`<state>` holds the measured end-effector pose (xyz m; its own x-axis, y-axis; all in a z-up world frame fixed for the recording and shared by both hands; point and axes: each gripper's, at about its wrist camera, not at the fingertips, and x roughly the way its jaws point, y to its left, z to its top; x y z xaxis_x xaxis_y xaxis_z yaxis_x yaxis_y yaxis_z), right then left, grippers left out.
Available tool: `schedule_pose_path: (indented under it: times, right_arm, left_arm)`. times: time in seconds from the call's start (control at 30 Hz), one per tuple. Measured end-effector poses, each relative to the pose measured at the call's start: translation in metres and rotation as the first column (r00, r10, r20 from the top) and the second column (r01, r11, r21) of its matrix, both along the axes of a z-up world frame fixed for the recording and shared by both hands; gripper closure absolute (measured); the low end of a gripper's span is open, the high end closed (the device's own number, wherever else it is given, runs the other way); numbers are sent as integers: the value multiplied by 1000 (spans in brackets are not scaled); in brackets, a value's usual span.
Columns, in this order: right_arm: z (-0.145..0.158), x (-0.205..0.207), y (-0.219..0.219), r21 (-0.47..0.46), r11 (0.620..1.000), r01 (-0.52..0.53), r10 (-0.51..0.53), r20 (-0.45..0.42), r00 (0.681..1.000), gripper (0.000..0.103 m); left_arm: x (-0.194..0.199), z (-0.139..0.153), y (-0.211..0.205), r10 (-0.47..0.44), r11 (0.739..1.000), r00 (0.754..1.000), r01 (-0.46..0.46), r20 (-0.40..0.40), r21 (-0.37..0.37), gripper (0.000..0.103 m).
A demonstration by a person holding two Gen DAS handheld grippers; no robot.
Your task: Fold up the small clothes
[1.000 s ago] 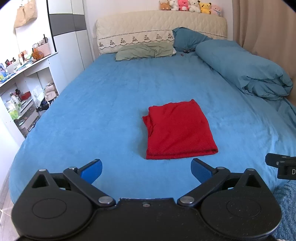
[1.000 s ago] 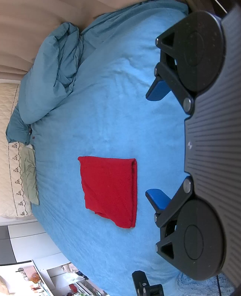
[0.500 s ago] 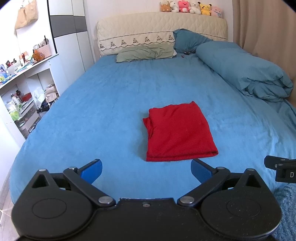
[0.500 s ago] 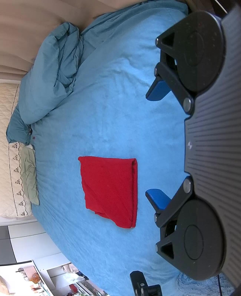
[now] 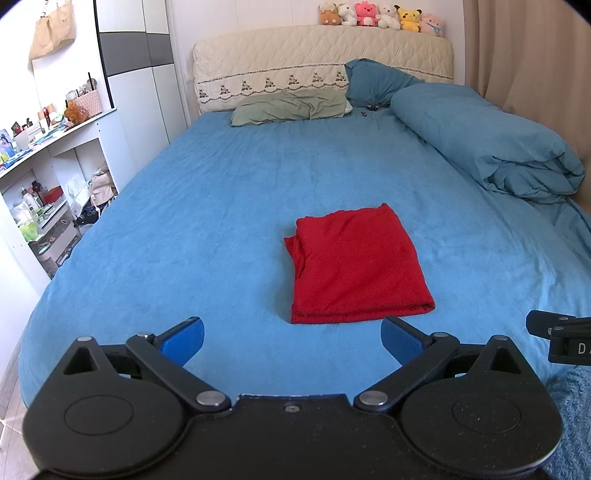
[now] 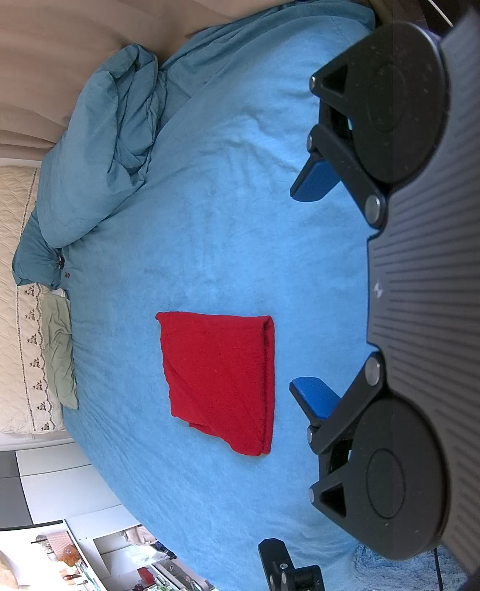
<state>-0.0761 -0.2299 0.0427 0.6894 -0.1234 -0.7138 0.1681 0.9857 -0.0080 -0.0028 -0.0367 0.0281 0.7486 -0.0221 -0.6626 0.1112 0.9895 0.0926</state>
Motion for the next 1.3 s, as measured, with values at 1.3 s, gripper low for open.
schedule_pose_path:
  times: [1.3]
  right_arm:
    - [7,-4,11,8,1000,-2,2,12,1000,0]
  left_arm:
    - [-3,7,2,18,1000,1000,-18,25,-3,0]
